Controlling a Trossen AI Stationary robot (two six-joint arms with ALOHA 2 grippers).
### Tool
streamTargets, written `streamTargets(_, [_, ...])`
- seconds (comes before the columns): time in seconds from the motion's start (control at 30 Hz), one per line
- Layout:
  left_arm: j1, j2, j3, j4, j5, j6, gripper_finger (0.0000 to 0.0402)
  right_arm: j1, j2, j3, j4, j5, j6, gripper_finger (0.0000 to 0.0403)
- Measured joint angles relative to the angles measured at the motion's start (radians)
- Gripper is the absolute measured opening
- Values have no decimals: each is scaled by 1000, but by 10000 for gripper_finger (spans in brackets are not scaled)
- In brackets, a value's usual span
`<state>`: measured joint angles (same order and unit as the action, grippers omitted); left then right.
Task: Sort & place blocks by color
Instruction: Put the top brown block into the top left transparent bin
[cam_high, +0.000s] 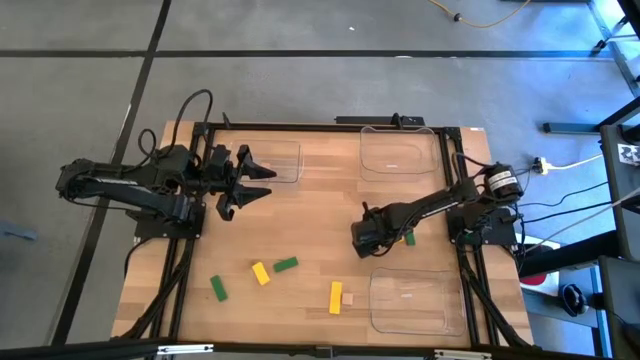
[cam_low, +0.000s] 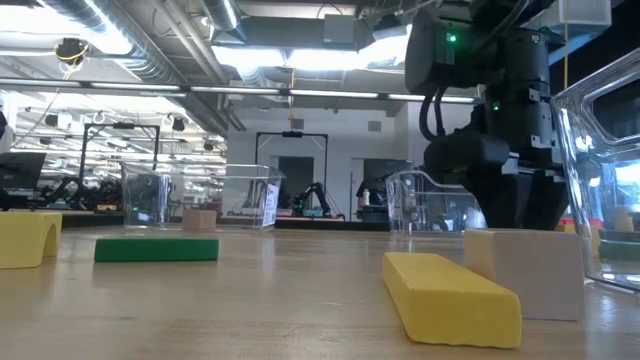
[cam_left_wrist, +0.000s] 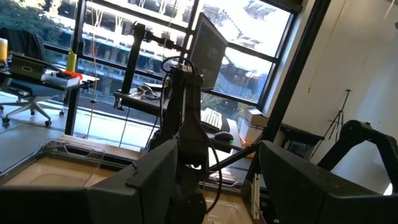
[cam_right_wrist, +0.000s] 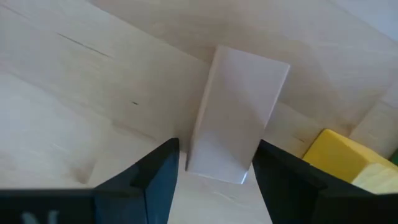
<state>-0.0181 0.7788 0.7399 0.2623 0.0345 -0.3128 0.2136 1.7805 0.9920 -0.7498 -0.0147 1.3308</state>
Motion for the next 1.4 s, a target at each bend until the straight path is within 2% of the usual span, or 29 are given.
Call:
streamTargets(0.17, [0,0,0,0,0,0,221,0,3,0,0,8,1,201])
streamTargets(0.4, [0,0,0,0,0,0,221,1,3,-2,-11,19,3,135])
streamTargets(0.47, [0,0,0,0,0,0,221,1,-7,-2,-13,20,-11,133])
streamTargets(0.57, [0,0,0,0,0,0,221,1,-45,-9,-24,47,-71,133])
streamTargets(0.73, [0,0,0,0,0,-53,221,0,-203,-8,-8,141,-223,133])
streamTargets(0.93, [0,24,0,-48,-34,-78,221,-15,-399,-6,276,236,-483,133])
streamTargets(1.1, [0,53,0,-64,-74,-78,221,-14,-467,-5,590,310,-750,133])
streamTargets(1.23, [0,72,0,-61,-70,-60,221,-14,-471,-5,704,320,-837,133])
streamTargets(1.4, [0,71,0,-57,-71,-52,221,-14,-463,-5,766,294,-851,133])
